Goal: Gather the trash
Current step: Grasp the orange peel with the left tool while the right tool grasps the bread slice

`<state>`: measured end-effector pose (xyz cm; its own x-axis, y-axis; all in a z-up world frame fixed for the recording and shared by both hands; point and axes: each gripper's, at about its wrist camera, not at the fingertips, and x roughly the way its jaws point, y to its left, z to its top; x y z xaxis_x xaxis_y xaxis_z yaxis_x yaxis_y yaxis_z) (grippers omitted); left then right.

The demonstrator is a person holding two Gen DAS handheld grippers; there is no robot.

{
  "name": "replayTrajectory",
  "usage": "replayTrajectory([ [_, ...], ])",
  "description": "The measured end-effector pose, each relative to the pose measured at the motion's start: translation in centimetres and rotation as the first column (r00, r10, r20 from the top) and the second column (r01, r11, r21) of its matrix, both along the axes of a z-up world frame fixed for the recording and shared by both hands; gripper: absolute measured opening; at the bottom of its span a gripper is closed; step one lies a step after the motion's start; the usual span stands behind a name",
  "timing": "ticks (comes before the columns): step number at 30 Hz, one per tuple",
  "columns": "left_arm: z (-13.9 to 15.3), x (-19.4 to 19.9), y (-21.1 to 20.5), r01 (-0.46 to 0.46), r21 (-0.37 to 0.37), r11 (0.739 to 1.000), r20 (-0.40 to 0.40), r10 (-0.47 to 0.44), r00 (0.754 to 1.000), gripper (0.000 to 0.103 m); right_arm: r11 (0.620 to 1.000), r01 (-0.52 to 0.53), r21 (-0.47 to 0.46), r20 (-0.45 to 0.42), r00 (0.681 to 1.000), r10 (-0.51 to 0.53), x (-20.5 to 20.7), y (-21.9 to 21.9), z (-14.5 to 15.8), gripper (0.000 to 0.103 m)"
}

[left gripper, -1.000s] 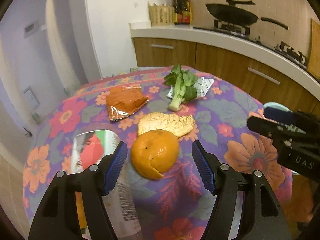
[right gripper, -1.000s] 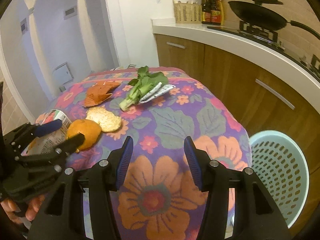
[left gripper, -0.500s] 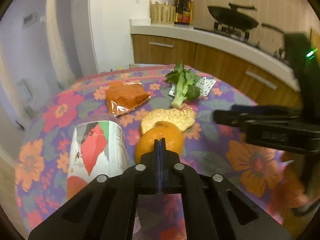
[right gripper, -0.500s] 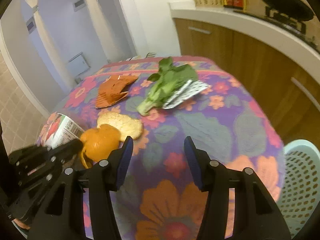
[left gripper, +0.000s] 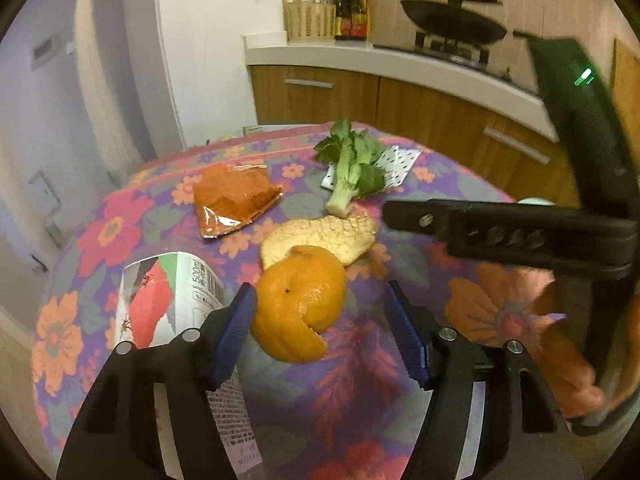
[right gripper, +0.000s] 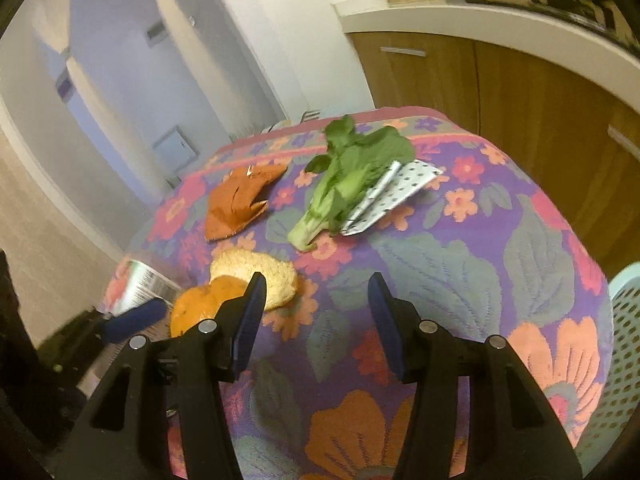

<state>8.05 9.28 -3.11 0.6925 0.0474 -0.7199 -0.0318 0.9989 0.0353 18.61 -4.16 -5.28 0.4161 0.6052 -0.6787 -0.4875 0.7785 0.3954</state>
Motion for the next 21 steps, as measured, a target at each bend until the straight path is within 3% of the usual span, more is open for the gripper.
replayTrajectory([
  [3,-0.4,0.7,-0.3,-0.023,0.056,0.998,-0.017,0.024,1.000,0.061,0.999,0.016,0.040,-0.017,1.000,-0.016,0.3,-1.0,0.0,0.049],
  [10,-0.8,0.5,-0.1,-0.045,0.157,0.987,-0.016,0.048,0.999,0.035,0.999,0.021,0.043,-0.017,1.000,-0.020,0.4,-1.0,0.0,0.049],
  [12,-0.5,0.1,0.4,-0.053,0.131,0.990,0.001,0.054,0.999,0.030,0.999,0.017,0.030,-0.009,1.000,-0.016,0.2,-0.8,0.1,0.049],
  [14,0.2,-0.5,1.5,-0.050,0.051,0.997,0.021,0.049,0.999,0.025,1.000,0.015,0.016,-0.003,1.000,-0.015,0.1,-0.5,0.1,0.049],
  [21,2.8,-2.8,4.4,-0.039,-0.149,0.988,0.125,0.058,0.990,0.025,0.997,-0.017,-0.074,0.005,1.000,0.018,0.2,2.0,-0.2,0.049],
])
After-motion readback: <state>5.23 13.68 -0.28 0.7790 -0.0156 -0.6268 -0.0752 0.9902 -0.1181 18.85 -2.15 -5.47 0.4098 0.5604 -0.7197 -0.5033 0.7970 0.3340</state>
